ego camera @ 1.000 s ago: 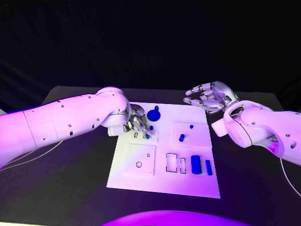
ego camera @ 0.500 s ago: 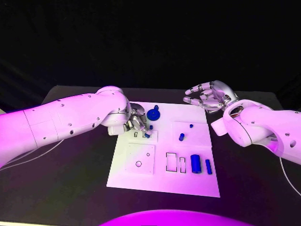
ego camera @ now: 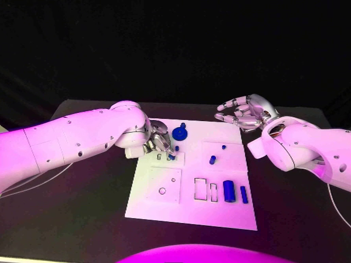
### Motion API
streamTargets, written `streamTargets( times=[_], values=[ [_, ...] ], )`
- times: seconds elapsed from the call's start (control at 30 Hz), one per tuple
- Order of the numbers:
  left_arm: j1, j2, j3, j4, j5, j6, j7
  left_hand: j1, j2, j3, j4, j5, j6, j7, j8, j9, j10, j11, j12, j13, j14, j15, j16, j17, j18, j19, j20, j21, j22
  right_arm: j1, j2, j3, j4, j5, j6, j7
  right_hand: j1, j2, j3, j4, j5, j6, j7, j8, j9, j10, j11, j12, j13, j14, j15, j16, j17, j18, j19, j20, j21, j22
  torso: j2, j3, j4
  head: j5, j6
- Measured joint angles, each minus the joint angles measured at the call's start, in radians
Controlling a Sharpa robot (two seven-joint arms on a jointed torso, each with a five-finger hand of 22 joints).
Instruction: Assemble the parts on the task board
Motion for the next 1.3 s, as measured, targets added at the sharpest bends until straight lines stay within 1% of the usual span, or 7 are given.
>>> streamTargets(
  times=[0.1, 0.17, 0.27, 0.53, 0.73, 1.0, 1.3],
  values=[
    [0.0, -0.016, 0.0, 0.02, 0.013, -0.024, 0.007, -0.025, -0.014, -0.006, -0.006, 0.082, 0.021, -0.004, 0.004, 0.034, 0.021, -0.007, 0.0, 0.013, 0.0, -0.008, 0.0, 0.0, 0.0, 0.006, -0.006, 0.004, 0.009, 0.0, -0.001, 0.0, 0.0, 0.001, 0.0, 0.0, 0.0, 0.0, 0.0, 0.0, 0.0, 0.0, 0.0, 0.0, 0.0, 0.0, 0.0, 0.0, 0.0, 0.0, 0.0, 0.0, 0.0, 0.0, 0.0, 0.0, 0.0, 0.0, 0.0, 0.0, 0.0004, 0.002, -0.001],
    [0.0, -0.029, 0.0, 0.038, 0.02, -0.045, 0.014, -0.032, -0.022, -0.011, -0.011, 0.124, 0.023, -0.005, 0.005, 0.041, 0.03, -0.01, 0.006, 0.023, 0.0, -0.008, 0.0, 0.0, 0.0, 0.009, -0.009, 0.005, 0.012, 0.0, -0.002, 0.0, 0.0, 0.001, 0.0, 0.0, 0.0, 0.0, 0.0, 0.0, 0.0, 0.0, 0.0, 0.0, 0.0, 0.0, 0.0, 0.0, 0.0, 0.0, 0.0, 0.0, 0.0, 0.0, 0.0, 0.0, 0.0, 0.0, 0.0, 0.0, 0.0005, 0.002, -0.001],
    [-0.001, -0.047, 0.001, 0.064, 0.023, -0.08, 0.026, -0.036, -0.026, -0.014, -0.014, 0.148, 0.031, -0.006, 0.005, 0.042, 0.033, -0.013, 0.006, 0.03, 0.003, -0.011, 0.0, 0.0, 0.0, 0.009, -0.009, 0.009, 0.012, 0.0, -0.004, 0.0, 0.0, 0.002, 0.0, 0.0, 0.0, 0.0, 0.0, 0.0, 0.0, 0.0, 0.0, 0.0, 0.0, 0.0, 0.0, 0.0, 0.0, 0.0, 0.0, 0.0, 0.0, 0.0, 0.0, 0.0, 0.0, 0.0, 0.0, 0.0001, 0.0006, 0.003, -0.002],
    [-0.015, -0.102, 0.001, 0.136, -0.017, -0.177, 0.068, -0.043, -0.032, -0.018, -0.018, 0.179, 0.044, -0.009, 0.005, 0.049, 0.046, -0.018, 0.012, 0.04, 0.0, -0.014, 0.0, 0.0, 0.0, 0.025, -0.011, 0.013, 0.012, -0.002, -0.01, -0.001, 0.0, 0.004, 0.0, -0.001, 0.0, 0.0, 0.003, 0.003, 0.0, 0.0, 0.0, 0.0, 0.0, 0.0, 0.0, 0.0, 0.0, 0.0, 0.0, 0.0, 0.0, 0.0, 0.0, 0.0, 0.0, 0.0, 0.0, 0.0006, 0.0026, 0.003, -0.007],
    [-0.033, -0.116, 0.0, 0.165, -0.082, -0.24, 0.092, -0.048, -0.038, -0.018, -0.018, 0.189, 0.049, -0.01, 0.005, 0.053, 0.054, -0.02, 0.016, 0.045, 0.004, -0.018, 0.0, 0.001, 0.0, 0.029, -0.014, 0.017, 0.012, -0.003, -0.012, -0.001, 0.0, 0.006, 0.0, -0.001, -0.004, 0.004, 0.003, 0.003, 0.0, 0.0, 0.0, 0.0, 0.0, 0.0, 0.0, 0.0, 0.0, 0.0, 0.0, 0.0, 0.0, 0.0, 0.0, 0.0, 0.0, 0.0, 0.0, 0.0006, 0.0036, 0.006, -0.012],
    [-0.062, -0.118, -0.003, 0.166, -0.167, -0.287, 0.109, -0.049, -0.039, -0.021, -0.021, 0.194, 0.051, -0.009, 0.002, 0.053, 0.054, -0.02, 0.016, 0.045, 0.0, -0.021, 0.0, 0.001, 0.0, 0.029, -0.014, 0.017, 0.012, -0.005, -0.013, -0.001, -0.001, 0.007, 0.0, -0.001, -0.004, 0.004, 0.003, 0.003, 0.0, 0.0, 0.0, 0.0, 0.0, 0.0, 0.0, 0.0, 0.0, 0.0, 0.0, 0.0, 0.0, 0.0, 0.0, 0.0, 0.0, 0.001, -0.001, 0.0005, 0.0017, 0.009, -0.016],
    [-0.071, -0.11, -0.003, 0.146, -0.217, -0.292, 0.112, -0.052, -0.042, -0.021, -0.021, 0.194, 0.051, -0.009, 0.002, 0.052, 0.054, -0.02, 0.016, 0.046, 0.0, -0.021, 0.0, 0.001, 0.0, 0.032, -0.018, 0.017, 0.012, -0.005, -0.013, -0.001, -0.002, 0.007, 0.0, -0.001, -0.004, 0.004, 0.003, 0.003, 0.0, 0.0, 0.0, 0.0, 0.0, 0.0, 0.0, 0.0, 0.0, 0.0, 0.0, 0.0, 0.0, 0.0, 0.0, 0.0, 0.0, 0.0, 0.0, 0.0009, 0.0012, 0.008, -0.019]
  ],
)
